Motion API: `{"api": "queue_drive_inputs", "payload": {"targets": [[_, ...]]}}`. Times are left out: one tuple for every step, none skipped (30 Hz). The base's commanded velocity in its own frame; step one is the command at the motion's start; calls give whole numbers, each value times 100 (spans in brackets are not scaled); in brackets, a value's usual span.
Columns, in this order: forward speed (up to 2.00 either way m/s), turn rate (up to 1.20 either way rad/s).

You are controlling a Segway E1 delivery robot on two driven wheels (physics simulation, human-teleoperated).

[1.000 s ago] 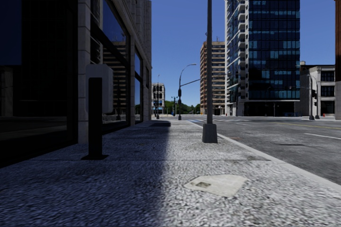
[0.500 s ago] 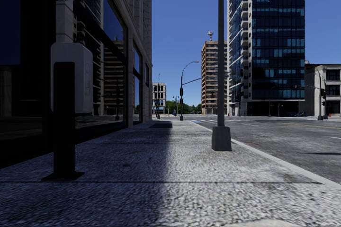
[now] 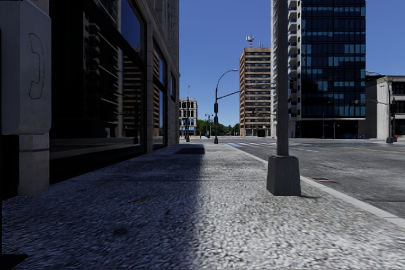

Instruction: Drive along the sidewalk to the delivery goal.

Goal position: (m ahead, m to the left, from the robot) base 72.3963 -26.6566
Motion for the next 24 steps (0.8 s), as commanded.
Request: {"api": "queue_drive_inputs", "payload": {"targets": [[200, 0], [200, 0], [200, 0], [200, 0], [200, 0], [200, 0], [200, 0], [200, 0], [200, 0], [200, 0], [200, 0], [200, 0], [200, 0], [200, 0], [200, 0], [200, 0], [200, 0], [200, 0], [200, 0], [200, 0], [200, 0], [200, 0], [200, 0], [200, 0]]}}
